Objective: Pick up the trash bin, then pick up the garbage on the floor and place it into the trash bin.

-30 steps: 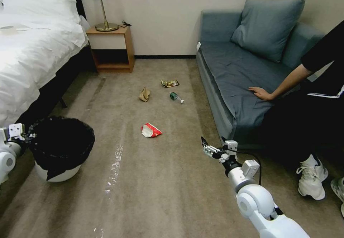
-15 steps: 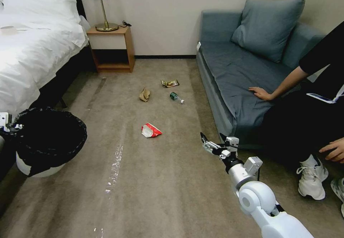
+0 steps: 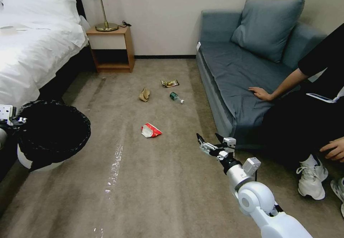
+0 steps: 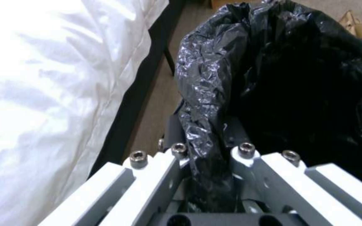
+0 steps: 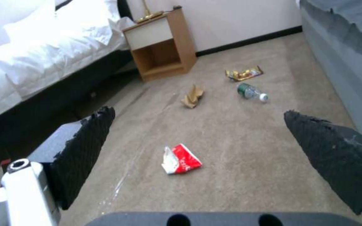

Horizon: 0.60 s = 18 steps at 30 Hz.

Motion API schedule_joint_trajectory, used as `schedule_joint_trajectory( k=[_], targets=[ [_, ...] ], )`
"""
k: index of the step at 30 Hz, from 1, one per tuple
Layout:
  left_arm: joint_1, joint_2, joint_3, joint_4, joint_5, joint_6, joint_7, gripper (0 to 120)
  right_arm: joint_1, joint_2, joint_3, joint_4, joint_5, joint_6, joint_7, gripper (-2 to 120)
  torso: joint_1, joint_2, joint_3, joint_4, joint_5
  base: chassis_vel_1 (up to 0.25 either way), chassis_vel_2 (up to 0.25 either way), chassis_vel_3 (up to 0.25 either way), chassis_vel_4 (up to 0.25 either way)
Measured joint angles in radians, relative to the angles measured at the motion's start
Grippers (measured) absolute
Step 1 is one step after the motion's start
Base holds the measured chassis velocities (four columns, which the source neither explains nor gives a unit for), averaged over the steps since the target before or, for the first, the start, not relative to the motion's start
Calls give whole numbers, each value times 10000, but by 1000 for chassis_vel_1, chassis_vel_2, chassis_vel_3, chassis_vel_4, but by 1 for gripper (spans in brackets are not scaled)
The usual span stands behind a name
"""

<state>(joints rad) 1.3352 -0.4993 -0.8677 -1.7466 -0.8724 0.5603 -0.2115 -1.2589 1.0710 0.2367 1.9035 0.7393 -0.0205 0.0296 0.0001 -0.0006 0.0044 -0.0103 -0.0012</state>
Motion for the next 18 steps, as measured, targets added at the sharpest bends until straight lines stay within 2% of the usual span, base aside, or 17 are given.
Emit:
schedule_joint_trajectory(
  k=[8,18],
  targets=[
    [235,224,-245,13,-18,-34,54,4,81,-2,-60,-25,65,-11,-184,100,0,1,0,0,3,0,0,0,0],
    [271,297,-311,119,-39,-50,84,4,210,36,-128,-102,106,-78,-305,100,0,0,0,-1,2,0,0,0,0]
  ],
)
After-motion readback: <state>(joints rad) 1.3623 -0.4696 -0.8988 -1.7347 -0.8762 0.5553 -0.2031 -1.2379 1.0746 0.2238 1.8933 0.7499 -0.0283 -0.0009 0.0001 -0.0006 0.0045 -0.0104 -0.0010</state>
